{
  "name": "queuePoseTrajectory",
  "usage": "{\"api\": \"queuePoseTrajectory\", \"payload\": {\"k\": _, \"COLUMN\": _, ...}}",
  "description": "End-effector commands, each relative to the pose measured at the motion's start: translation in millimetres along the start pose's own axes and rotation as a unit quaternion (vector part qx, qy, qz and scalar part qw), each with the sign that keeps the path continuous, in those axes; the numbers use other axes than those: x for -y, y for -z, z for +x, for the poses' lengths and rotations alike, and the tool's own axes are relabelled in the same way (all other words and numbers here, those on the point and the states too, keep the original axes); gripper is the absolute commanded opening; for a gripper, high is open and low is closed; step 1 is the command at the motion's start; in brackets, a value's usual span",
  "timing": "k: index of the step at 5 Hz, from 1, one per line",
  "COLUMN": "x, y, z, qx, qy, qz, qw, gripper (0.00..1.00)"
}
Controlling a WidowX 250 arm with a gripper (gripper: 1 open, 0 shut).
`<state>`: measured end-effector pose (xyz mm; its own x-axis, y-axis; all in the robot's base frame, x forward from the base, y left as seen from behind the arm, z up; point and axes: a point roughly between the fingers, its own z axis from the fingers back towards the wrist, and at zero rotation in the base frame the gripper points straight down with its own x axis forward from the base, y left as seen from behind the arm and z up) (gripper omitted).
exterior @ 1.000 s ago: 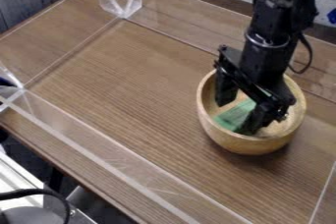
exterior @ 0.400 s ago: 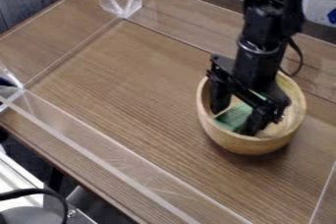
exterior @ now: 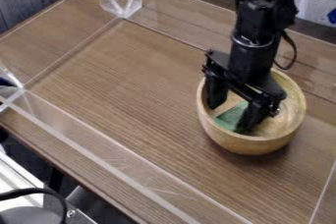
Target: Remove the green block from inside the brown bowl and put it on the table
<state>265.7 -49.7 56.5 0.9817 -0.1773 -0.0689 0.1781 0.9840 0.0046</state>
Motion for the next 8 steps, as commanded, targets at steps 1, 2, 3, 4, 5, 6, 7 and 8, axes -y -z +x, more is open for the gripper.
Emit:
{"api": "queuePoseTrajectory", "payload": {"k": 1, "x": 0.7, "y": -15.1, "z": 8.1, "qx": 0.033, "qy": -0.018, "qz": -0.009, "qw": 0.9993, "gripper": 1.00}}
{"api": "queuePoseTrajectory", "payload": {"k": 2, "x": 4.4, "y": -15.3, "z": 6.2, "qx": 0.035, "qy": -0.033, "qz": -0.017, "qw": 0.9987, "gripper": 1.00}}
{"api": "queuePoseTrajectory", "payload": {"k": 3, "x": 7.5, "y": -14.9, "z": 6.3, "qx": 0.038, "qy": -0.032, "qz": -0.024, "qw": 0.9985, "gripper": 1.00}}
{"api": "queuePoseTrajectory", "payload": {"k": 4, "x": 10.2, "y": -14.0, "z": 6.6, "qx": 0.041, "qy": -0.030, "qz": -0.029, "qw": 0.9983, "gripper": 1.00}}
{"api": "queuePoseTrajectory", "payload": {"k": 5, "x": 7.0, "y": -4.5, "z": 10.2, "qx": 0.027, "qy": -0.020, "qz": -0.007, "qw": 0.9994, "gripper": 1.00}}
{"api": "queuePoseTrajectory", "payload": {"k": 6, "x": 4.1, "y": 5.2, "z": 14.6, "qx": 0.014, "qy": -0.008, "qz": 0.017, "qw": 0.9997, "gripper": 1.00}}
{"api": "queuePoseTrajectory", "payload": {"k": 7, "x": 14.0, "y": 10.2, "z": 23.9, "qx": 0.018, "qy": -0.017, "qz": 0.030, "qw": 0.9992, "gripper": 1.00}}
{"api": "queuePoseTrajectory", "payload": {"k": 8, "x": 22.7, "y": 15.6, "z": 32.1, "qx": 0.023, "qy": -0.028, "qz": 0.041, "qw": 0.9985, "gripper": 1.00}}
